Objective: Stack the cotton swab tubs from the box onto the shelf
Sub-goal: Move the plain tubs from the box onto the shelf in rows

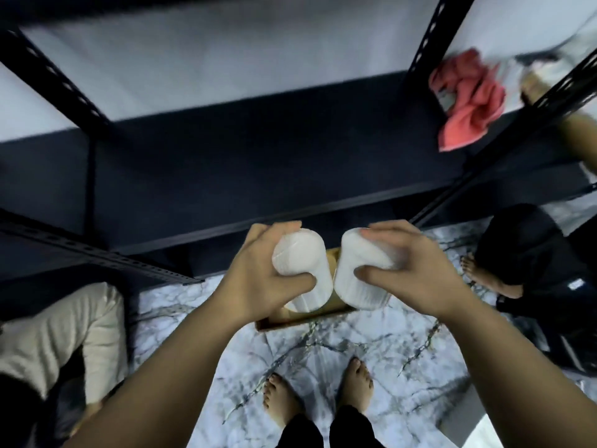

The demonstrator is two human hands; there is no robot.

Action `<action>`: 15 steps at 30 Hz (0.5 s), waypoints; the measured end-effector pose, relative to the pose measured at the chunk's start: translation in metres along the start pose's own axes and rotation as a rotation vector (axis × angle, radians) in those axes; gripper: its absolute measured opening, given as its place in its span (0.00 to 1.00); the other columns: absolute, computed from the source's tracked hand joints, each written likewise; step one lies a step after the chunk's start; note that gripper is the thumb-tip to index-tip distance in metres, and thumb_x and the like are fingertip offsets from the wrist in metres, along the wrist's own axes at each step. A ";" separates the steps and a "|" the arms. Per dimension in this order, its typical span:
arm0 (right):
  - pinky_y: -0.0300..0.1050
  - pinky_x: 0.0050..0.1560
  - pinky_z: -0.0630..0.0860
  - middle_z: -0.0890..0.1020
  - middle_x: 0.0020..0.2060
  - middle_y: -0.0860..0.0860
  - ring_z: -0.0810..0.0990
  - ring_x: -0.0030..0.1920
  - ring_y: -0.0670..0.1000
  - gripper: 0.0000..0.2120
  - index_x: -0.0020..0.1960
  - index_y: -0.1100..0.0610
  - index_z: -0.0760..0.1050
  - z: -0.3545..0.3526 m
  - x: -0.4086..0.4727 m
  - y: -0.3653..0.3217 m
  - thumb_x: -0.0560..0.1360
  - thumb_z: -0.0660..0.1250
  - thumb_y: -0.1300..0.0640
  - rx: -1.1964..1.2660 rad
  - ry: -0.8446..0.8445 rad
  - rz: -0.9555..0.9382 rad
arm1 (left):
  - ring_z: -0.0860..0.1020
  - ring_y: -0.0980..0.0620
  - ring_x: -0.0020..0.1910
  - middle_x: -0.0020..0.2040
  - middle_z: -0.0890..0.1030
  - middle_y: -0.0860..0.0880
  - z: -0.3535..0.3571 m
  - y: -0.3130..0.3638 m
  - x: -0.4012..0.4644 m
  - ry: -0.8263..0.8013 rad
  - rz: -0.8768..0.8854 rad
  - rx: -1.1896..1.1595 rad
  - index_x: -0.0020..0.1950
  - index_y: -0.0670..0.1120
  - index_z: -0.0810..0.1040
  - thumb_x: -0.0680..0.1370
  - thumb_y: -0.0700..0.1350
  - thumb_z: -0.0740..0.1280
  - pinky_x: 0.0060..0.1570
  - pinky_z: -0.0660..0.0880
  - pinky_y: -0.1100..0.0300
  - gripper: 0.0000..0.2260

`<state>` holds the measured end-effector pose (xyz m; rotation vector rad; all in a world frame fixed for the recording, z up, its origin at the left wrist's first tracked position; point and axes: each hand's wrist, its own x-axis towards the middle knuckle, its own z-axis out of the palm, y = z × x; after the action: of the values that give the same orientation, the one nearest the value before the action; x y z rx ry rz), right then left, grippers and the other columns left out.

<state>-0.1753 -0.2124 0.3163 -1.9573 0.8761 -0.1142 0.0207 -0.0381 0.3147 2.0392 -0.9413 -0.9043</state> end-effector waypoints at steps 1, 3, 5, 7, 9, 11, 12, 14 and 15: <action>0.25 0.56 0.67 0.75 0.60 0.36 0.74 0.61 0.34 0.25 0.60 0.43 0.82 -0.009 -0.007 -0.019 0.65 0.82 0.49 0.003 0.010 -0.022 | 0.71 0.69 0.59 0.60 0.70 0.59 -0.014 0.016 -0.008 0.012 0.014 -0.008 0.68 0.61 0.72 0.61 0.55 0.74 0.52 0.65 0.78 0.35; 0.24 0.57 0.66 0.75 0.60 0.39 0.75 0.61 0.35 0.26 0.61 0.44 0.82 -0.025 -0.020 -0.052 0.64 0.83 0.50 0.008 0.027 -0.073 | 0.72 0.67 0.59 0.59 0.71 0.59 -0.040 0.044 -0.024 0.033 0.049 -0.021 0.64 0.61 0.73 0.61 0.55 0.74 0.51 0.67 0.74 0.32; 0.28 0.60 0.67 0.75 0.59 0.40 0.75 0.62 0.38 0.27 0.61 0.44 0.81 -0.037 -0.033 -0.081 0.63 0.83 0.48 0.010 0.043 -0.121 | 0.71 0.67 0.59 0.59 0.71 0.59 -0.063 0.068 -0.041 0.050 0.079 -0.023 0.63 0.61 0.73 0.61 0.56 0.74 0.51 0.66 0.76 0.30; 0.34 0.63 0.69 0.75 0.61 0.38 0.75 0.64 0.39 0.30 0.62 0.43 0.81 -0.047 -0.044 -0.108 0.61 0.81 0.41 -0.001 0.058 -0.166 | 0.71 0.66 0.59 0.60 0.70 0.59 -0.083 0.087 -0.058 0.069 0.106 -0.022 0.63 0.61 0.73 0.60 0.59 0.73 0.53 0.67 0.74 0.31; 0.38 0.65 0.69 0.75 0.62 0.36 0.74 0.65 0.39 0.32 0.62 0.42 0.80 -0.052 -0.053 -0.131 0.60 0.77 0.35 -0.022 0.080 -0.208 | 0.71 0.66 0.60 0.61 0.70 0.59 -0.100 0.102 -0.074 0.089 0.128 -0.032 0.63 0.62 0.73 0.60 0.59 0.73 0.55 0.68 0.70 0.31; 0.41 0.67 0.70 0.74 0.63 0.36 0.74 0.66 0.39 0.32 0.61 0.41 0.79 -0.055 -0.058 -0.151 0.59 0.76 0.34 -0.040 0.107 -0.254 | 0.71 0.67 0.60 0.61 0.69 0.61 -0.116 0.112 -0.088 0.114 0.145 -0.040 0.63 0.63 0.73 0.61 0.60 0.73 0.55 0.70 0.66 0.30; 0.43 0.67 0.70 0.74 0.63 0.36 0.73 0.66 0.39 0.32 0.61 0.40 0.78 -0.056 -0.061 -0.160 0.60 0.76 0.34 -0.047 0.115 -0.271 | 0.71 0.67 0.60 0.61 0.69 0.62 -0.124 0.117 -0.095 0.127 0.158 -0.037 0.63 0.64 0.73 0.61 0.60 0.73 0.56 0.70 0.64 0.30; 0.46 0.68 0.70 0.73 0.64 0.35 0.72 0.67 0.40 0.31 0.61 0.39 0.78 -0.059 -0.066 -0.177 0.60 0.77 0.34 -0.061 0.116 -0.298 | 0.71 0.66 0.61 0.61 0.69 0.63 -0.138 0.124 -0.107 0.153 0.190 -0.026 0.63 0.65 0.72 0.62 0.61 0.73 0.56 0.71 0.63 0.29; 0.48 0.68 0.71 0.73 0.65 0.35 0.72 0.68 0.40 0.31 0.61 0.39 0.78 -0.060 -0.067 -0.185 0.60 0.77 0.34 -0.070 0.119 -0.313 | 0.71 0.65 0.61 0.61 0.69 0.63 -0.145 0.128 -0.112 0.166 0.211 -0.023 0.63 0.66 0.72 0.62 0.61 0.73 0.56 0.70 0.63 0.29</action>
<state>-0.1519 -0.1615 0.5146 -2.1593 0.6504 -0.3906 0.0413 0.0349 0.5249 1.9198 -1.0262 -0.6203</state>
